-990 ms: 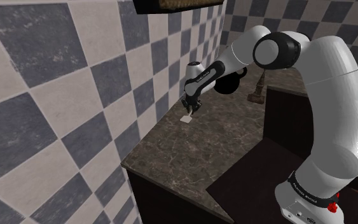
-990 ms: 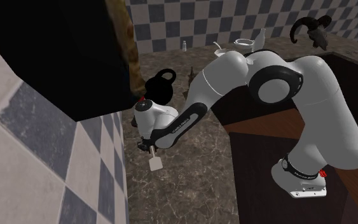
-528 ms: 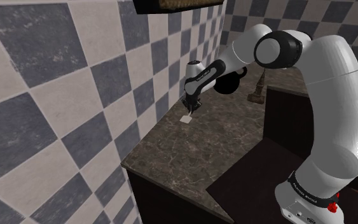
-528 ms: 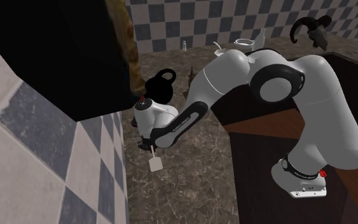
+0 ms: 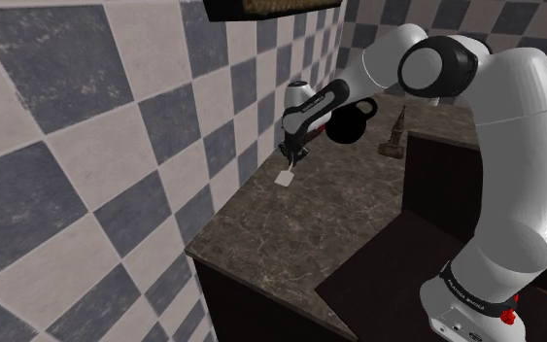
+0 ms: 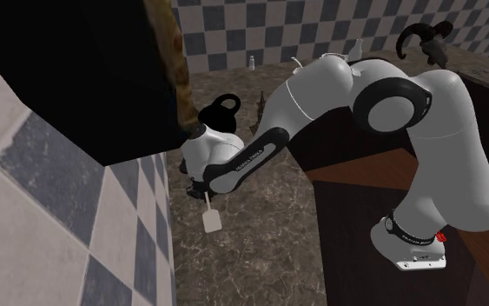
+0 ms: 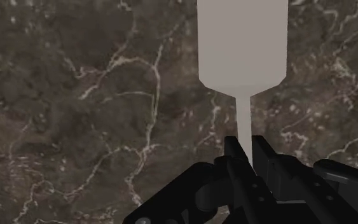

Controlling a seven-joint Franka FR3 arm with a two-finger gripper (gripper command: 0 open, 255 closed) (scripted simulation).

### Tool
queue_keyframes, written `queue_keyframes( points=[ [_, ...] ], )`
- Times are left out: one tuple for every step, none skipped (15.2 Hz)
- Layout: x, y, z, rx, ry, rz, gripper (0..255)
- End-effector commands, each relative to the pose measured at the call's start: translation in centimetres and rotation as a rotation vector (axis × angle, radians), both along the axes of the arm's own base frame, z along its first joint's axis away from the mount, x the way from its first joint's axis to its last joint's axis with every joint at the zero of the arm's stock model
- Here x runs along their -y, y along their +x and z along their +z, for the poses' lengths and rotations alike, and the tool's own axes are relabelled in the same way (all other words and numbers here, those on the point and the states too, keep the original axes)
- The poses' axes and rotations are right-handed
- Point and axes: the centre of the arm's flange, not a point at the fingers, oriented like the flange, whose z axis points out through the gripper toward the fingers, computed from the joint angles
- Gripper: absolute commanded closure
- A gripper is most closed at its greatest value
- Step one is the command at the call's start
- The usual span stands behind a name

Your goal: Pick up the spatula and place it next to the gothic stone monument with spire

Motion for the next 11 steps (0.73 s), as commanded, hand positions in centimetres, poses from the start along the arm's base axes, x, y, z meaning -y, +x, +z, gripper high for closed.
queue_keyframes(
  points=[
    [0.0, 0.0, 1.2, 0.000, 0.000, 0.000, 255],
    [0.0, 0.0, 1.7, 0.000, 0.000, 0.000, 255],
    [0.0, 0.0, 2.2, 0.000, 0.000, 0.000, 255],
    [0.0, 0.0, 2.8, 0.000, 0.000, 0.000, 255],
    [0.0, 0.0, 3.3, 0.000, 0.000, 0.000, 255],
    [0.0, 0.0, 3.8, 0.000, 0.000, 0.000, 255],
    [0.0, 0.0, 4.3, 0.000, 0.000, 0.000, 255],
    [0.0, 0.0, 4.9, 0.000, 0.000, 0.000, 255],
    [0.0, 0.0, 5.4, 0.000, 0.000, 0.000, 255],
    [0.0, 0.0, 5.9, 0.000, 0.000, 0.000, 255],
    [0.0, 0.0, 6.5, 0.000, 0.000, 0.000, 255]
  ],
)
